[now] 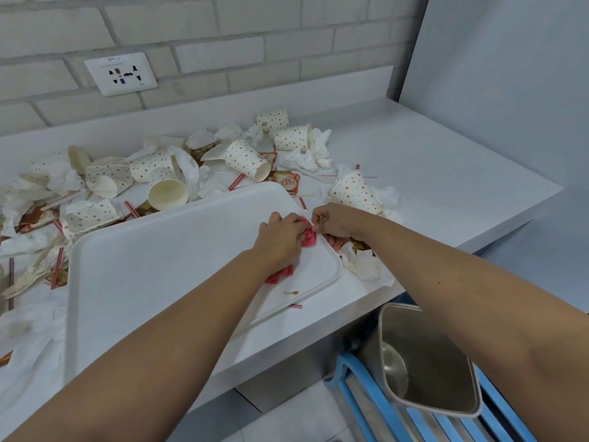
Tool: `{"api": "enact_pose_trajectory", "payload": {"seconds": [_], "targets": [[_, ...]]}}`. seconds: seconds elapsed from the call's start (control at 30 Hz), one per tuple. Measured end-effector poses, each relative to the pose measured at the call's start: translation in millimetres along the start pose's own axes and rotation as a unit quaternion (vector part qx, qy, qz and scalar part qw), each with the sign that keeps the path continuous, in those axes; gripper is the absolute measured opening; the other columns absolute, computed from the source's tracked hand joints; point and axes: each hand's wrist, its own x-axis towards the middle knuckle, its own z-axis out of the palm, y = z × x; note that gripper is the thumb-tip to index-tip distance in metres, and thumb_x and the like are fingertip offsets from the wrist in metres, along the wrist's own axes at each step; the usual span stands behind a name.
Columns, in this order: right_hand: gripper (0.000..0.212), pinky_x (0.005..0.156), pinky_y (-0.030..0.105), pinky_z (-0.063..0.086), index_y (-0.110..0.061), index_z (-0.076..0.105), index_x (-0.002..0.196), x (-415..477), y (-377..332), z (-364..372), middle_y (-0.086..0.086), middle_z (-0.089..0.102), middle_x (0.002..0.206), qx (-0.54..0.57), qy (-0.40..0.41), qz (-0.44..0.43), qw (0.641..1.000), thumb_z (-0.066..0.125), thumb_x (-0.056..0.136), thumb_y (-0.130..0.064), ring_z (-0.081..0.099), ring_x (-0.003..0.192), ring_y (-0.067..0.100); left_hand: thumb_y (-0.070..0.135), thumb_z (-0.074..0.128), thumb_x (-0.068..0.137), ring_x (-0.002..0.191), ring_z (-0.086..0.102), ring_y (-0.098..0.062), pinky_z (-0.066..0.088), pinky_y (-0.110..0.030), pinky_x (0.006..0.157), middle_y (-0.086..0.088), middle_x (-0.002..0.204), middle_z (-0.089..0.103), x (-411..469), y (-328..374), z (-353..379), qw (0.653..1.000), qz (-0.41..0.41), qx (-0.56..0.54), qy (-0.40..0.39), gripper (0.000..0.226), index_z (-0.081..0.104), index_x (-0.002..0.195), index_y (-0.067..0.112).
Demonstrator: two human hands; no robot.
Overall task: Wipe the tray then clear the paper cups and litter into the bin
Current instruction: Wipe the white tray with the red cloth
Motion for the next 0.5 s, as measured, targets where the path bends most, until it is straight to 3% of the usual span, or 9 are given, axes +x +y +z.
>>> {"api": "enact_pose_trajectory", "payload": {"seconds": [0.13, 0.33, 0.5], "targets": [[0.025, 0.038, 0.019, 0.048, -0.016, 0.045, 0.074, -0.8, 2.0, 2.0, 0.009, 0.047, 0.063, 0.007, 0.003, -0.003, 1.0, 0.044, 0.099, -0.012, 0.047, 0.051, 0.018, 0.026, 0.029, 0.101, 0.119, 0.033, -0.028, 0.033, -0.039, 0.091, 0.007, 0.145, 0.035, -6.6, 0.6, 0.2, 0.999, 0.026, 0.033, -0.027, 0.04, 0.039, 0.14, 0.03], [0.023, 0.044, 0.024, 0.049, -0.015, 0.044, 0.075, -0.2, -1.7, 0.4, 0.009, 0.05, 0.065, -0.003, -0.008, 0.011, 1.0, 0.044, 0.099, -0.013, 0.049, 0.053, 0.018, 0.031, 0.028, 0.101, 0.112, 0.031, -0.022, 0.031, -0.038, 0.093, 0.012, 0.143, 0.036, -22.3, 10.8, -2.0, 0.993, 0.084, 0.01, -0.082, 0.039, 0.041, 0.138, 0.035], [0.017, 0.038, 0.018, 0.049, -0.011, 0.045, 0.081, -4.0, -6.3, -0.2, 0.008, 0.049, 0.065, -0.021, -0.01, 0.016, 1.0, 0.044, 0.099, -0.011, 0.049, 0.052, 0.018, 0.027, 0.032, 0.101, 0.113, 0.031, -0.015, 0.029, -0.033, 0.094, 0.017, 0.143, 0.037, -38.0, 9.1, -4.3, 0.979, 0.153, -0.012, -0.135, 0.038, 0.044, 0.136, 0.035]]}}
